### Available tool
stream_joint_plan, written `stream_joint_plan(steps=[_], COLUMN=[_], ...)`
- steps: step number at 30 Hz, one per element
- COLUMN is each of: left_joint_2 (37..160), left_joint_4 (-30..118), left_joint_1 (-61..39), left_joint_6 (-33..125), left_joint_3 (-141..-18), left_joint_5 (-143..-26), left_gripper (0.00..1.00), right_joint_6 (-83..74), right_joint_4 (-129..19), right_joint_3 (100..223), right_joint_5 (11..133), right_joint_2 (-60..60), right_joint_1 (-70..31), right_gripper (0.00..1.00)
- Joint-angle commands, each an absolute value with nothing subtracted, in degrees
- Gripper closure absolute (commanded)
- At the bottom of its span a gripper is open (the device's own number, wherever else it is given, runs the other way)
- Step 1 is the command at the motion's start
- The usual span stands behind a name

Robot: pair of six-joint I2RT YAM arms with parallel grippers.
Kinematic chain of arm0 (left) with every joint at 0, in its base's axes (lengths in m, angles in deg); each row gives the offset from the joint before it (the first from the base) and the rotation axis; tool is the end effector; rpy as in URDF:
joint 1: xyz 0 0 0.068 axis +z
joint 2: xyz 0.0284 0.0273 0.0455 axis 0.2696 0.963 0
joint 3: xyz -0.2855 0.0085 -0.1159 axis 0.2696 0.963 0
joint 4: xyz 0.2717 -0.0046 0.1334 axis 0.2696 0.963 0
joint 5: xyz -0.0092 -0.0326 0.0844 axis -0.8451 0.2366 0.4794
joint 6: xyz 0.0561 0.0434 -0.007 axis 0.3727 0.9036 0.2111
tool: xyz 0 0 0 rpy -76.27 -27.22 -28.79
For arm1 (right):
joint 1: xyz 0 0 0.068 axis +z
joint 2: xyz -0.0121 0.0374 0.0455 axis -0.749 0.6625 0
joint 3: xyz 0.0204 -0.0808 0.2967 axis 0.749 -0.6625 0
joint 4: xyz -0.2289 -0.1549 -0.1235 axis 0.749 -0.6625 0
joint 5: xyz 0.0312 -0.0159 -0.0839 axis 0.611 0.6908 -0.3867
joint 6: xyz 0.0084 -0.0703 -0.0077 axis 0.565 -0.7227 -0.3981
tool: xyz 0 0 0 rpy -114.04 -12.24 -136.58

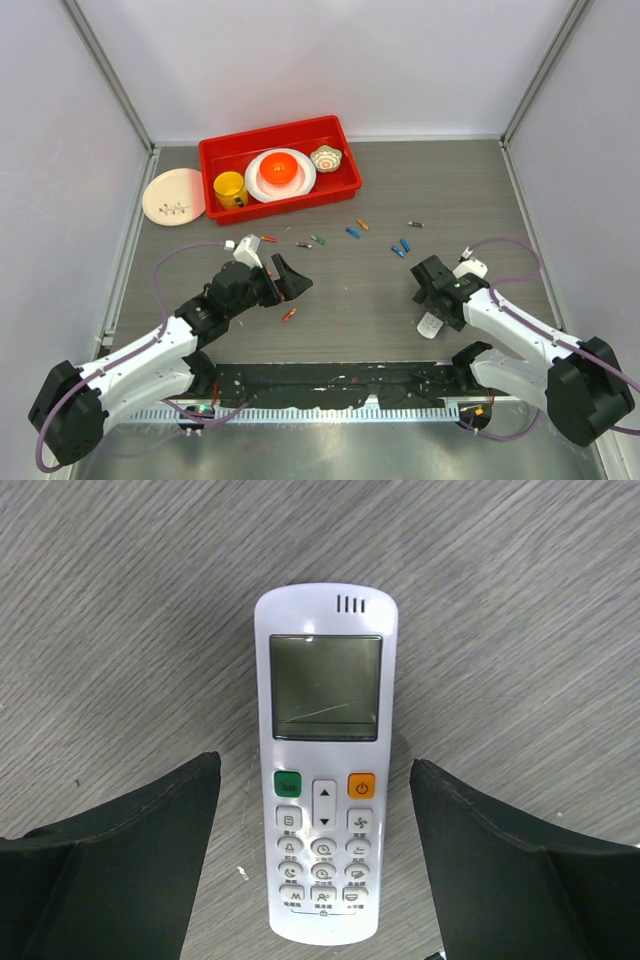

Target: Load the batteries into the remote control

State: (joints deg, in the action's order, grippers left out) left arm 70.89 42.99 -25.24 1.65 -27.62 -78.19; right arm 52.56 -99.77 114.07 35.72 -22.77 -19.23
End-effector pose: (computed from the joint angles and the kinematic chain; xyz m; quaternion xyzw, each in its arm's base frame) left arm 0.1672 -0.1475 0.1986 -0.0983 0.8371 -0.4116 0.3466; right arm 0.1644 0.0598 0.1544 0.3174 0.9079 -0.0808 0.2618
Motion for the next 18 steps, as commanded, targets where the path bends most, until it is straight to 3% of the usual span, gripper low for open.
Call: stream_joint_plan(steps=[1,6,11,15,18], left_joint_2=[70.41,70.5,70.41,70.15,69.27], left_joint_4=[40.4,40.39,40.57,41.18,41.97], left_joint_1=[-25.49,-25.49,-25.49,-25.49,-25.49], left_joint_6=[0.58,-0.12,-0.13,-0.21,-0.21], left_joint_3=[-27.3,-26.77,-26.6,-26.51,-26.51], left_joint_5=[-78.46,-78.46,-78.46,-78.46,-78.28], left_gripper=[0.02,0.02,0.03,0.03,0.03], right_joint_6=[51.8,51.27,50.92,48.73,47.67], right_joint_4=[-96.77,-95.46,-94.57,-94.14,-95.01], right_joint_3=[113.49,112.17,111.81,112.51,115.14], right_joint_5=[36.03,37.35,38.23,38.76,37.62], right_joint_2=[-22.21,-22.21,-21.86,-23.34,-25.71], right_joint_1=[-19.33,-19.33,-19.24,-18.89,-16.7], right_gripper=[0.2,0.32,0.35,0.5,0.55])
